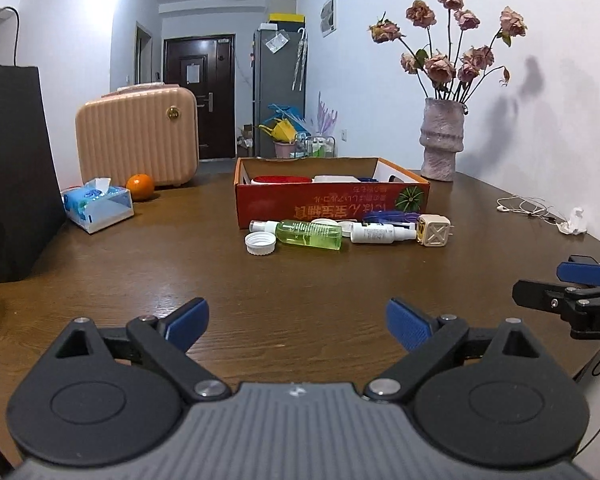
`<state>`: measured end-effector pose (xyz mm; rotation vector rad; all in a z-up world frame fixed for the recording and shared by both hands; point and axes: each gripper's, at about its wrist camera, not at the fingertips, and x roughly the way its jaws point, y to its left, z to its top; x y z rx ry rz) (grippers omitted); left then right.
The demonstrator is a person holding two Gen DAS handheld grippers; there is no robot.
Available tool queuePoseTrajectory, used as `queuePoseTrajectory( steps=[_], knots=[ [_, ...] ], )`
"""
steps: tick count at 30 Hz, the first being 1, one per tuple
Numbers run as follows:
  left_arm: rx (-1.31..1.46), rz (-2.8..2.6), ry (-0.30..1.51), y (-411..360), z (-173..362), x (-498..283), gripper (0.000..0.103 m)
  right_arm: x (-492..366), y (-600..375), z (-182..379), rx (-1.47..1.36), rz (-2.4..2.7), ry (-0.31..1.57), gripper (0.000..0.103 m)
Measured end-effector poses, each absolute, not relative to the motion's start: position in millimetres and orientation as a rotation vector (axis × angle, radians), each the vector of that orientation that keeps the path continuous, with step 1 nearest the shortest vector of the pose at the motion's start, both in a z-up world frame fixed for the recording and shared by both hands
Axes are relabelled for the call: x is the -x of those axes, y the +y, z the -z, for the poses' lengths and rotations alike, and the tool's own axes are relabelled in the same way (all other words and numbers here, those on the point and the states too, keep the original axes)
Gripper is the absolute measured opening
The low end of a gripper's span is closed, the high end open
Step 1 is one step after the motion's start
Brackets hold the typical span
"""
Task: Organize rigid objects
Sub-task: 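Grasp the white bottle cap with the left tool while the right tool grasps the white plug adapter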
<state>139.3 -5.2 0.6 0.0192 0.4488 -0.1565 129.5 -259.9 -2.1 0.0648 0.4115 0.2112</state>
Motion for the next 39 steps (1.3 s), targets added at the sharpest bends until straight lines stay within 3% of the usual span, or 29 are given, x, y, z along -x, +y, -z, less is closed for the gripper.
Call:
queuePoseTrajectory(
  steps=[6,11,17,21,23,29,31,33,39],
  knots=[
    [-0.003,0.141,0.504,-1.7,9.0,-176.3,0.095,-155.9,-268.8,10.1,-0.065,-0.168,0.454,0.095],
    [-0.009,0.128,0.534,2.1,10.2,-230.2,0.085,-200.4,-282.5,10.7,-0.080,-0.121,0.494,0.091],
    [-0.012,0.121,0.578,3.2,15.6,-310.4,0.079,-274.7,-288.5,13.1,-0.055,-0.093,0.536,0.080],
    [-0.015,0.129,0.629,1.7,25.6,-354.0,0.073,-323.8,-293.0,21.3,-0.062,-0.065,0.578,0.063],
    [-0.017,0.136,0.641,-0.2,30.5,-369.3,0.070,-339.7,-290.9,27.1,-0.058,-0.063,0.602,0.060],
    [-0.037,0.154,0.655,-4.1,39.5,-389.8,0.060,-363.1,-283.1,40.1,-0.058,-0.071,0.626,0.049],
    [-0.038,0.160,0.660,-4.4,42.1,-391.8,0.052,-367.1,-284.7,40.0,-0.070,-0.056,0.617,0.041],
    [-0.040,0.164,0.677,-4.8,45.6,-394.4,0.042,-369.8,-286.1,41.0,-0.083,-0.050,0.612,0.042],
    [-0.032,0.167,0.663,-4.4,40.7,-387.1,0.041,-365.4,-287.4,39.2,-0.108,-0.046,0.596,0.041]
  ],
)
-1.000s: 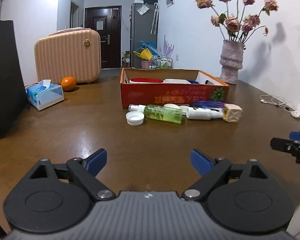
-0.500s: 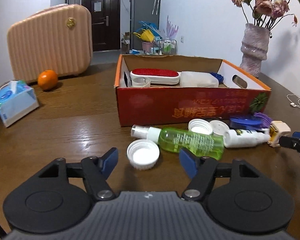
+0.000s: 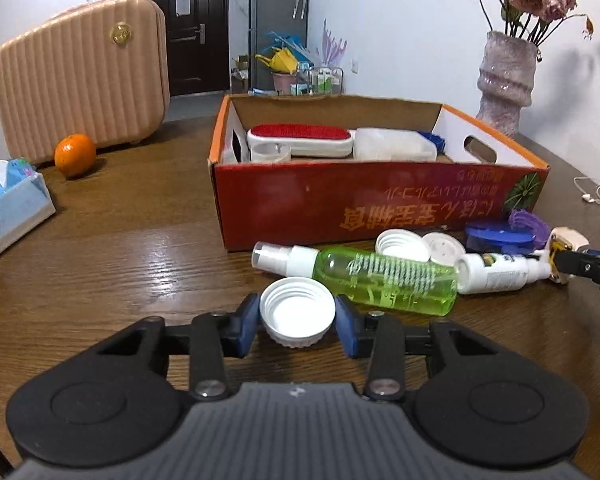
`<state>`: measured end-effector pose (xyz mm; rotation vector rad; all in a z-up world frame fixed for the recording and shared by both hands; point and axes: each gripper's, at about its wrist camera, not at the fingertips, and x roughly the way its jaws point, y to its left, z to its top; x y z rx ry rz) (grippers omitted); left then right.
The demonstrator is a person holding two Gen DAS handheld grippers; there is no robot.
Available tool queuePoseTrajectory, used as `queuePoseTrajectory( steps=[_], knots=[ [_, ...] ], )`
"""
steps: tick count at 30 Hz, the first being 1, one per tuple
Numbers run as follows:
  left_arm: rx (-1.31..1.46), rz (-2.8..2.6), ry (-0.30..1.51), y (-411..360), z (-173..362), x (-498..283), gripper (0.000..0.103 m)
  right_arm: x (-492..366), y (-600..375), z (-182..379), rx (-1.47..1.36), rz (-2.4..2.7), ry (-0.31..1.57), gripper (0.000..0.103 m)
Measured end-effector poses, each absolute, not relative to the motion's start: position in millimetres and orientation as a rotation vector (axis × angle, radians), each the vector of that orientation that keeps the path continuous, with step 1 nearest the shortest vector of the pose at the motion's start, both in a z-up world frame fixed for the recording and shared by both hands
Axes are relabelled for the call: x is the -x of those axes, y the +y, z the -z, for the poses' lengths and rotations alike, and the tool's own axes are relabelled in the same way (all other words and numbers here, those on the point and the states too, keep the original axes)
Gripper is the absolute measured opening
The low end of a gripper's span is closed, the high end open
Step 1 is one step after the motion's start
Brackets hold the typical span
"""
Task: Organize rigid objects
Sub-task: 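Grasp the white bottle cap with the left tool while the right tool grasps the white plug adapter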
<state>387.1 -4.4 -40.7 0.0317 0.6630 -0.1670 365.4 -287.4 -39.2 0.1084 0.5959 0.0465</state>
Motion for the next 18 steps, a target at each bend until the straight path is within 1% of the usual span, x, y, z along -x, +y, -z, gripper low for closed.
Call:
queuePoseTrajectory(
  steps=[7,18],
  knots=[
    [0.002,0.190,0.630,-6.1,25.1,-333.5,0.041,-324.3,-290.9,26.2,-0.117,-0.062,0.580,0.040],
    [-0.003,0.221,0.548,-6.4,-5.2,-229.3,0.041,-227.2,-276.3,12.0,-0.088,-0.127,0.558,0.040]
  ],
)
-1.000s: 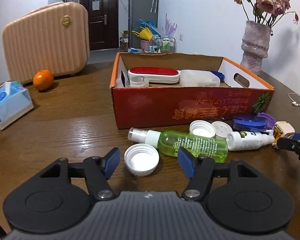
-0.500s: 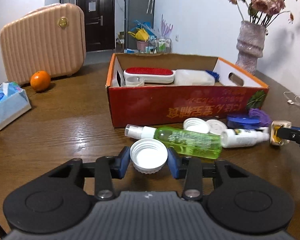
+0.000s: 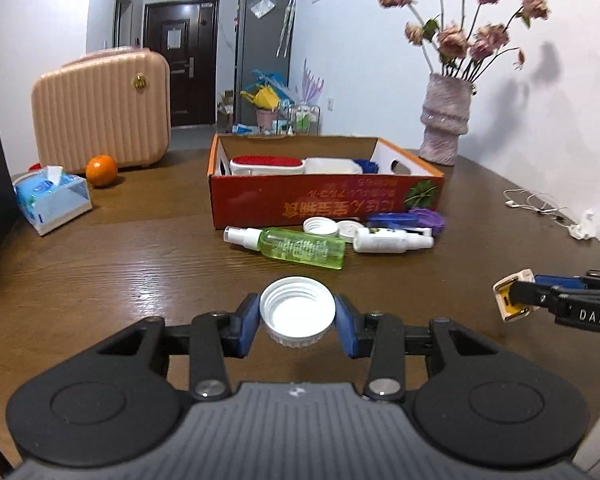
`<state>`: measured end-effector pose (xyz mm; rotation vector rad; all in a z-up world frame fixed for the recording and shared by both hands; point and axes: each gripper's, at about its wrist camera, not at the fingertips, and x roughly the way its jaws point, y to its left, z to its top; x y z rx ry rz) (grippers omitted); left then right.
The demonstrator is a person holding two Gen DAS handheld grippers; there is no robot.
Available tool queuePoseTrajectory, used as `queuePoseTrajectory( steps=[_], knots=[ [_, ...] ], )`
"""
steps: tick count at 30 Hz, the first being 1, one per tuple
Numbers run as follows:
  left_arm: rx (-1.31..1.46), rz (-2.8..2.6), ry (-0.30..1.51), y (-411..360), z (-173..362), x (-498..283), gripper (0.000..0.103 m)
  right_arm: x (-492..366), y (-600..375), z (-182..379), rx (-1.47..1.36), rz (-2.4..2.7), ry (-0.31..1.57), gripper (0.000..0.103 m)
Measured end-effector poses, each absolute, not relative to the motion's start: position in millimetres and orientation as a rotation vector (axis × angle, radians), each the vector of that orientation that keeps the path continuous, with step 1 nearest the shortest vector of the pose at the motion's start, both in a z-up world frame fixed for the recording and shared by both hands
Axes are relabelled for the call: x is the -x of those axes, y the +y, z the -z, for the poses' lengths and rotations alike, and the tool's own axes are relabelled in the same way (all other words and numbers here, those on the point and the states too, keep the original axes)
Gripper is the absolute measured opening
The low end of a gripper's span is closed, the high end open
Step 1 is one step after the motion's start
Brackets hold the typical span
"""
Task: Organize rigid objects
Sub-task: 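Grasp the white bottle cap with the left tool while the right tool grasps the white plug adapter, then carry the white cap with the left tool into the box while the right tool drops the plug adapter in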
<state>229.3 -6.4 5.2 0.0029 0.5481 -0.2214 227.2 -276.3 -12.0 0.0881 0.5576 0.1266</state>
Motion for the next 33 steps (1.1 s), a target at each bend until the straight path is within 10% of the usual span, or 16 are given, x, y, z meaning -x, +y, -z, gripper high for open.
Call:
queuePoseTrajectory(
  steps=[15,33],
  knots=[
    [-0.021,0.231,0.494,-21.5,-17.5,-212.1,0.041,-188.7,-281.0,-6.6,-0.084,-0.172,0.495,0.040],
    [0.004,0.183,0.588,-39.4,-34.4,-496.0,0.041,-417.0,-275.3,-60.2,-0.018,-0.269,0.512,0.040]
  ],
)
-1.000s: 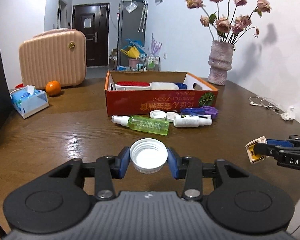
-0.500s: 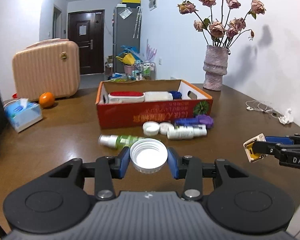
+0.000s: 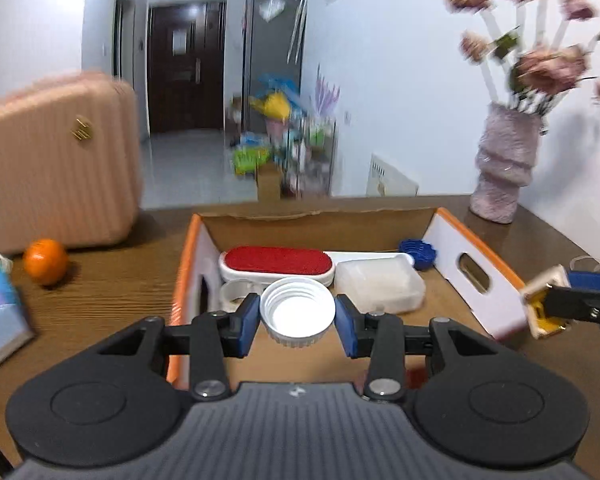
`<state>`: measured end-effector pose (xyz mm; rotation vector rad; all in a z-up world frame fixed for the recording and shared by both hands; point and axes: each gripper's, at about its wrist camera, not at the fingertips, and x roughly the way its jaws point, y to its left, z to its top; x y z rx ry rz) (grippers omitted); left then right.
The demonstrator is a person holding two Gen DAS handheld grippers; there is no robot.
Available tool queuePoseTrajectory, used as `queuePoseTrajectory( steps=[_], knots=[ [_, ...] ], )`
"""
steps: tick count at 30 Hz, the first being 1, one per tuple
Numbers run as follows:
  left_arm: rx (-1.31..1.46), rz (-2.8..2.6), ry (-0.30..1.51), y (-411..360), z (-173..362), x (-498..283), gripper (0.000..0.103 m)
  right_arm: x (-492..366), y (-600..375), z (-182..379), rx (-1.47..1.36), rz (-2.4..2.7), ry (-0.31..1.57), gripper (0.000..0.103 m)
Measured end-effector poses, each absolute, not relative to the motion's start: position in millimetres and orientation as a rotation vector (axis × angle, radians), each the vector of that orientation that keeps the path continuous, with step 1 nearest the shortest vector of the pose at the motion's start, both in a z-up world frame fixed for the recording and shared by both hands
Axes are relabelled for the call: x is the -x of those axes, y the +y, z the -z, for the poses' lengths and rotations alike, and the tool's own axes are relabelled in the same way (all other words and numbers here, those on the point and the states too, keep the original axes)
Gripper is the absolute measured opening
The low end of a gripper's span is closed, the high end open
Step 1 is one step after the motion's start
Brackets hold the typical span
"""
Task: Organize rigid objects
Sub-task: 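Carry the white cap with the left tool into the box while the right tool drops the plug adapter in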
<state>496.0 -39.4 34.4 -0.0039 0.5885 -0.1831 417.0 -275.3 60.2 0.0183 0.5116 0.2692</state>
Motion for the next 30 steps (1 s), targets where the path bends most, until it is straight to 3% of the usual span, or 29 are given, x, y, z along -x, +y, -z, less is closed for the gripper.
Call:
queuePoseTrajectory(
  steps=[8,9,10,12,13,22,30],
  knots=[
    [0.007,0.125,0.793,-49.6,-0.9,-600.4,0.041,-575.0,-250.2,-31.5,0.143,-0.167,0.731,0.040],
    [0.002,0.126,0.809,-50.4,2.0,-605.7,0.044,-587.7,-247.8,-25.0,0.160,-0.149,0.763,0.040],
    [-0.006,0.135,0.815,-51.3,4.0,-608.8,0.058,-595.5,-245.4,-19.3,0.173,-0.133,0.782,0.040],
    [-0.009,0.140,0.791,-52.3,4.7,-608.9,0.073,-609.1,-242.9,-9.2,0.194,-0.102,0.811,0.040],
    [-0.018,0.148,0.770,-53.0,3.8,-607.2,0.073,-613.4,-242.8,-4.9,0.195,-0.098,0.818,0.038],
    [-0.006,0.153,0.687,-43.7,-28.9,-582.3,0.073,-595.6,-241.9,-24.2,0.239,-0.105,0.703,0.040],
    [0.019,0.231,0.510,-14.9,-92.1,-474.3,0.080,-511.6,-243.6,-76.8,0.213,-0.178,0.581,0.048]
  ],
)
